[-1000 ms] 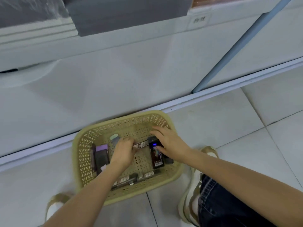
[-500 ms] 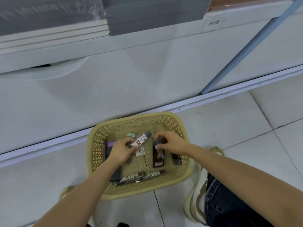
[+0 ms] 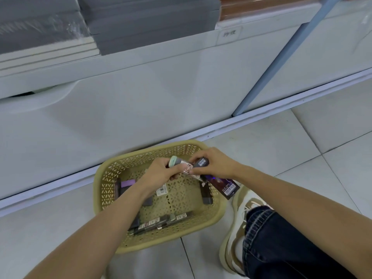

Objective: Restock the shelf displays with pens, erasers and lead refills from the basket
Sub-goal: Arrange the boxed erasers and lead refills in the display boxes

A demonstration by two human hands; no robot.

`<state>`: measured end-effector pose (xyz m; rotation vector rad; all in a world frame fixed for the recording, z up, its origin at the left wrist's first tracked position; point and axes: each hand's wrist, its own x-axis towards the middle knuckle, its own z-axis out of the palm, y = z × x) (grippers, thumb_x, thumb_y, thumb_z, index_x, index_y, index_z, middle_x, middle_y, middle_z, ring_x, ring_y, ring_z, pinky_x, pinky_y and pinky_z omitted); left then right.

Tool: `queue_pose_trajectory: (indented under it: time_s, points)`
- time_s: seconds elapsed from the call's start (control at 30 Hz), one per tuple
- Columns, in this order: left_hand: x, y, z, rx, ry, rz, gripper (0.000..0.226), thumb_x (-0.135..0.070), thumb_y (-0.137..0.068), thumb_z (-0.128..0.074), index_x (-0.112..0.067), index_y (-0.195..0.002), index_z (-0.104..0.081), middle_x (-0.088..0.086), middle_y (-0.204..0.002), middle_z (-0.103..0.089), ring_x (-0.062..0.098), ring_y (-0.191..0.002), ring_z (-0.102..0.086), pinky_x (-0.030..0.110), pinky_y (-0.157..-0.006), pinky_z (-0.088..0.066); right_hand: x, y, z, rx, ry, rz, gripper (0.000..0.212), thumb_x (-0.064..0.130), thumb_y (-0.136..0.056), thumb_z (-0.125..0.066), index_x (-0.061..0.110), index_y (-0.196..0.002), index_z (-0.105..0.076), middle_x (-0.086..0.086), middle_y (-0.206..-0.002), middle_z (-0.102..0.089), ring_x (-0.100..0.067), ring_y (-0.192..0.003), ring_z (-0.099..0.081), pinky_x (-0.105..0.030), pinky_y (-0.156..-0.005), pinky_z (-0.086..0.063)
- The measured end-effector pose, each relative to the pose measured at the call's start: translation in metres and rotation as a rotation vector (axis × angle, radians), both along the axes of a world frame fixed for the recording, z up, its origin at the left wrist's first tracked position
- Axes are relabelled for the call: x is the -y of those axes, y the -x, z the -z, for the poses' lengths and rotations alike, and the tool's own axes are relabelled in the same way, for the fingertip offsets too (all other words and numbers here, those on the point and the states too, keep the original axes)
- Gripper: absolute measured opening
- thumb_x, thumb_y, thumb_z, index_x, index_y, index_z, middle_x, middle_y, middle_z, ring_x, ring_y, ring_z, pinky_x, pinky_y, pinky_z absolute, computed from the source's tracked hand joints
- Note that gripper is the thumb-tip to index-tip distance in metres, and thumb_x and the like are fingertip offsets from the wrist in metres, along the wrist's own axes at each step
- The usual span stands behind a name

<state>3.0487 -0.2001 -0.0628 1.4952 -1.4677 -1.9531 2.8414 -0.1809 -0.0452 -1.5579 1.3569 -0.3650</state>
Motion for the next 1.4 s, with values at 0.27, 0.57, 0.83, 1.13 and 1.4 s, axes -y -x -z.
queue_pose_trajectory:
  time_s: [0.27,0.57,0.83,1.13,1.4]
  points:
    - [-0.024,0.038,0.031,0.202,-0.020,-0.007,0.018,-0.022,-0.095,-0.061,-0.011,-0.108,-0.066,0.006,-0.096,-0.068,0.018,-0.084,-0.067,0.034,-0.080,-0.058,-0.002,0.057,0.007,0.029,-0.026,0.385,0.007,0.026,-0.084,-0.074,0.020,-0.083,-0.073,0.008,-0.074,-0.071,-0.002,-0.062,-0.063,-0.017,-0.061,-0.049]
    - [-0.048,0.082,0.053,0.197,-0.214,-0.145,0.047,-0.025,-0.090,-0.068,-0.009,-0.130,-0.051,0.006,-0.121,-0.061,0.024,-0.111,-0.059,0.043,-0.102,-0.047,-0.021,0.062,0.028,0.086,-0.223,0.420,0.016,0.025,-0.090,-0.069,0.009,-0.092,-0.069,-0.013,-0.081,-0.071,-0.019,-0.061,-0.063,-0.046,-0.072,-0.054]
    - [-0.053,0.084,0.050,0.212,-0.056,-0.143,0.035,-0.011,-0.085,-0.073,-0.003,-0.117,-0.060,0.008,-0.105,-0.065,0.026,-0.102,-0.062,0.044,-0.094,-0.051,-0.020,0.063,0.030,0.066,-0.207,0.425,0.009,0.029,-0.087,-0.072,0.021,-0.083,-0.070,-0.001,-0.076,-0.072,-0.010,-0.061,-0.064,-0.040,-0.070,-0.056]
    - [-0.037,0.049,0.033,0.081,-0.140,-0.369,0.016,-0.019,-0.102,-0.047,-0.022,-0.096,-0.062,0.003,-0.095,-0.071,0.012,-0.075,-0.067,0.027,-0.067,-0.051,-0.009,0.051,0.011,0.125,-0.090,0.426,0.009,0.029,-0.085,-0.074,0.020,-0.083,-0.073,0.009,-0.074,-0.072,-0.005,-0.065,-0.064,-0.022,-0.064,-0.050]
    - [-0.023,0.024,-0.044,-0.353,-0.154,-0.619,0.036,-0.017,-0.084,-0.071,-0.006,-0.118,-0.063,0.016,-0.113,-0.071,0.029,-0.099,-0.068,0.046,-0.090,-0.055,0.001,-0.014,-0.030,0.237,-0.014,0.290,0.012,0.028,-0.085,-0.073,0.016,-0.089,-0.074,0.003,-0.084,-0.071,-0.005,-0.075,-0.062,-0.020,-0.075,-0.048]
